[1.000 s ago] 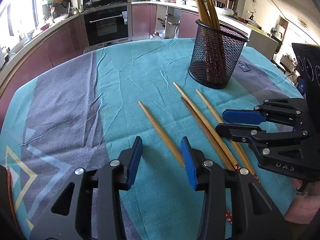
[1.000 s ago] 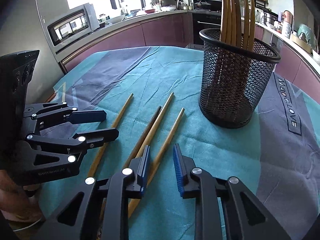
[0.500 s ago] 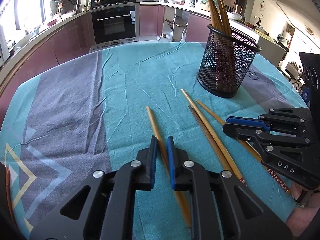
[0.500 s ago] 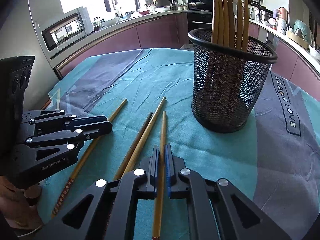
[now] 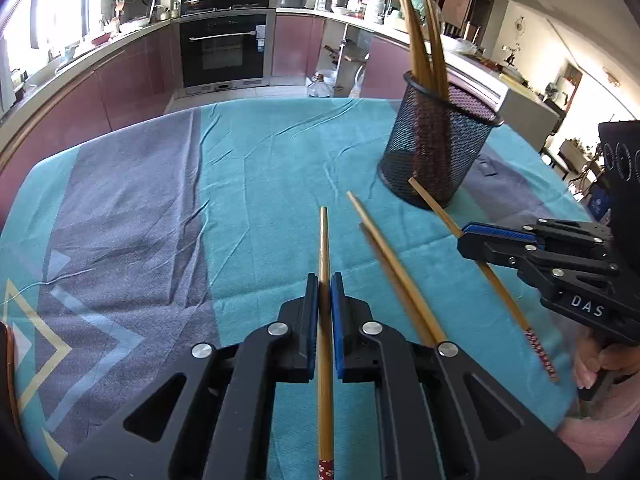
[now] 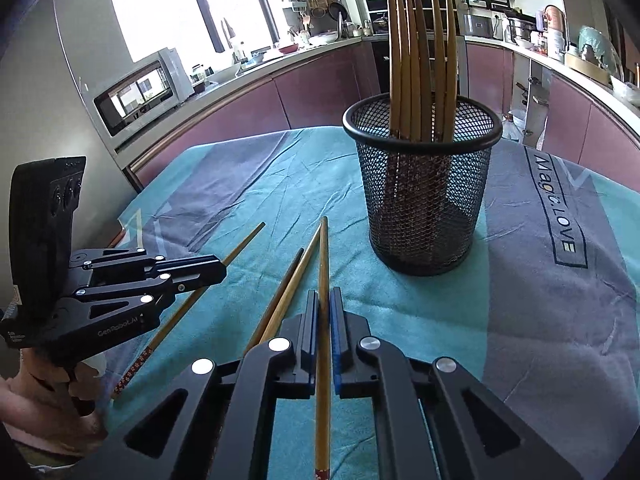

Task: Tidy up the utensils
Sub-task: 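Grasp a chopstick with the left tool while the right tool grasps another, then lift the chopstick upright over the mesh cup with the left tool while the right tool does too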

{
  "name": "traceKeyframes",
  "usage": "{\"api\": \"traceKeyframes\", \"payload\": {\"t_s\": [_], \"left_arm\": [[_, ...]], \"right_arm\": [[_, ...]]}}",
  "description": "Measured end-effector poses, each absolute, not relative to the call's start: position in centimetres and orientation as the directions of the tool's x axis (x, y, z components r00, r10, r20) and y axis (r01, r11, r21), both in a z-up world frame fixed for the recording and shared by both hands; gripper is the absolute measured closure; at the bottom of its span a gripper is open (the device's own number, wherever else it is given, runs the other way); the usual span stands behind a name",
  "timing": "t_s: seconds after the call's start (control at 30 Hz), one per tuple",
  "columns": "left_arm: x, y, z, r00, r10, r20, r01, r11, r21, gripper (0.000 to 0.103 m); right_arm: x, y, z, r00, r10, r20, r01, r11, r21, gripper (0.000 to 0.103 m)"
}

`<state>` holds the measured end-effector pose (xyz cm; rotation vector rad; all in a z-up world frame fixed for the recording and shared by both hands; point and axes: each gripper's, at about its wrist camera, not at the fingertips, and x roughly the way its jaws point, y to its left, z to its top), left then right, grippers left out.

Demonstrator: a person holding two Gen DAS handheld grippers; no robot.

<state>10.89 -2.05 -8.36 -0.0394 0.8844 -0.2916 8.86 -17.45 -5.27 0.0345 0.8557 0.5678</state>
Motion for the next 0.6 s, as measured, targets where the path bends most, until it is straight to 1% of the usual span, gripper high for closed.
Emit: {"api": "traceKeyframes", "payload": {"t_s": [0.33, 0.6], "left_arm": [[10.2, -1.3, -5.5, 0.6, -0.39, -0.699, 0.292, 0.92, -0.262, 0.096], [9.3, -1.1, -3.2, 0.613, -0.453, -0.647, 0.337, 0.891, -0.304, 0.096]], "right_arm": [[8.1, -19.5, -2.6, 0.573, 0.516, -0.637, -0.451, 0.847, 0.281, 0.098], [7.8, -20.8, -0.7, 0.618, 0.528, -0.582, -0.446, 0.846, 0.294, 0.098]]}}
